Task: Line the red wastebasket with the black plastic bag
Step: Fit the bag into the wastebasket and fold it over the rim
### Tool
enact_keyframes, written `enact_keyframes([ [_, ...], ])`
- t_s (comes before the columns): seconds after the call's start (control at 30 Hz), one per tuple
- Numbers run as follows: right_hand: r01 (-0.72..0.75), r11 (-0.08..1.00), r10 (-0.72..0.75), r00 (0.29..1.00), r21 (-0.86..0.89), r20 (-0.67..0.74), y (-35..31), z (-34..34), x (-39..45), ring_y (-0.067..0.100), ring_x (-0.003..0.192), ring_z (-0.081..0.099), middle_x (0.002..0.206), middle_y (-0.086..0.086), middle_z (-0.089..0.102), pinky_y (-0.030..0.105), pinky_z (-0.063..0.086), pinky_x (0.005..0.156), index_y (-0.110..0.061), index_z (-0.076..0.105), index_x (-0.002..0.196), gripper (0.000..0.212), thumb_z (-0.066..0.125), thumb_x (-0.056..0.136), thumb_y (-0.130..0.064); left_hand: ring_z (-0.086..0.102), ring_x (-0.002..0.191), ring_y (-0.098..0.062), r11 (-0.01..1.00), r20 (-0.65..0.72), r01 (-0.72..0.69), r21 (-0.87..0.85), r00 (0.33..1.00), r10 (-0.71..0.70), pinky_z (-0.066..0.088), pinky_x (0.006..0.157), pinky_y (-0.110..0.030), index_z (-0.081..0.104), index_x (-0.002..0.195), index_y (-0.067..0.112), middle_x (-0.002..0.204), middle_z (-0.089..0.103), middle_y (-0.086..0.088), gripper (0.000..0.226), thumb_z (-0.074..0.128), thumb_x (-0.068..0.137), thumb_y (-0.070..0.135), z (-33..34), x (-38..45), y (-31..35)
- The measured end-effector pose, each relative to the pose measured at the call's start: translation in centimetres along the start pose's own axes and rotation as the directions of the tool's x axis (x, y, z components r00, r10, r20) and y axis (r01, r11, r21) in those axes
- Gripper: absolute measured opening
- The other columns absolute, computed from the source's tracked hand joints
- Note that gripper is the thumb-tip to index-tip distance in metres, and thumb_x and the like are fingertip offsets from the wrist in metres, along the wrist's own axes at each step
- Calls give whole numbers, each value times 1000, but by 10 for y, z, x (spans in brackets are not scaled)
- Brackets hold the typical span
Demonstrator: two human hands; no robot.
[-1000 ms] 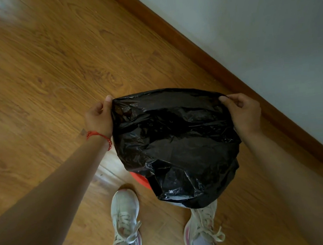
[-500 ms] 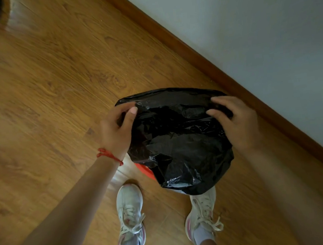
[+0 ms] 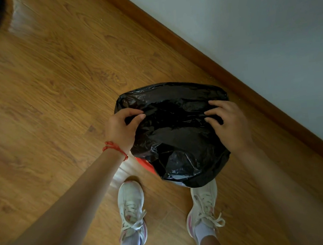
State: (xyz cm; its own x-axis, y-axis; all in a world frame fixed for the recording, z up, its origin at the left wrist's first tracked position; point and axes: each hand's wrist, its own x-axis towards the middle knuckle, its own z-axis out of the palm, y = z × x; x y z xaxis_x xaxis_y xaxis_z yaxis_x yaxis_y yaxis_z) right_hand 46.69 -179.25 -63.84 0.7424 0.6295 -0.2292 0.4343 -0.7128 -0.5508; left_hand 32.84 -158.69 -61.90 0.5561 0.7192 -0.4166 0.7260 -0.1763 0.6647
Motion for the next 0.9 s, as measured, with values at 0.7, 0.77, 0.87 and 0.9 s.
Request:
enact_keyframes([
  [0.7, -131, 948, 166, 981, 291, -99, 2, -7, -6, 7, 109, 52, 110, -5, 64, 30, 41, 95, -14, 69, 88, 8, 64, 83, -17, 56, 77, -3, 989, -23, 33, -144, 999, -37, 45, 81, -27, 60, 66, 29, 73, 58, 15, 17, 64, 81, 23, 5, -12, -5],
  [0.77, -145, 924, 195, 975, 355, -110, -2, -11, -9, 11, 106, 56, 102, -10, 62, 24, 39, 94, -18, 67, 88, 7, 63, 83, -17, 56, 76, -5, 986, -32, 21, -164, 999, -27, 45, 81, -29, 59, 66, 30, 72, 58, 14, 19, 62, 83, 23, 1, -16, -4],
  [0.87, -171, 894, 235, 966, 415, -109, -6, -17, -15, 9, 100, 58, 100, -5, 65, 17, 40, 89, -23, 66, 91, 8, 63, 84, -19, 56, 72, -3, 981, -68, -21, -192, 998, 8, 43, 74, -18, 63, 72, 15, 70, 59, 9, 15, 59, 85, 20, -3, -23, -4],
  [0.9, -170, 892, 237, 965, 420, -112, -7, -19, -18, 8, 97, 58, 99, -4, 66, 14, 41, 86, -22, 66, 92, 9, 62, 84, -20, 56, 69, 2, 980, -85, -36, -197, 996, 20, 42, 70, -11, 64, 74, 11, 69, 59, 9, 15, 59, 85, 19, -4, -26, -3],
])
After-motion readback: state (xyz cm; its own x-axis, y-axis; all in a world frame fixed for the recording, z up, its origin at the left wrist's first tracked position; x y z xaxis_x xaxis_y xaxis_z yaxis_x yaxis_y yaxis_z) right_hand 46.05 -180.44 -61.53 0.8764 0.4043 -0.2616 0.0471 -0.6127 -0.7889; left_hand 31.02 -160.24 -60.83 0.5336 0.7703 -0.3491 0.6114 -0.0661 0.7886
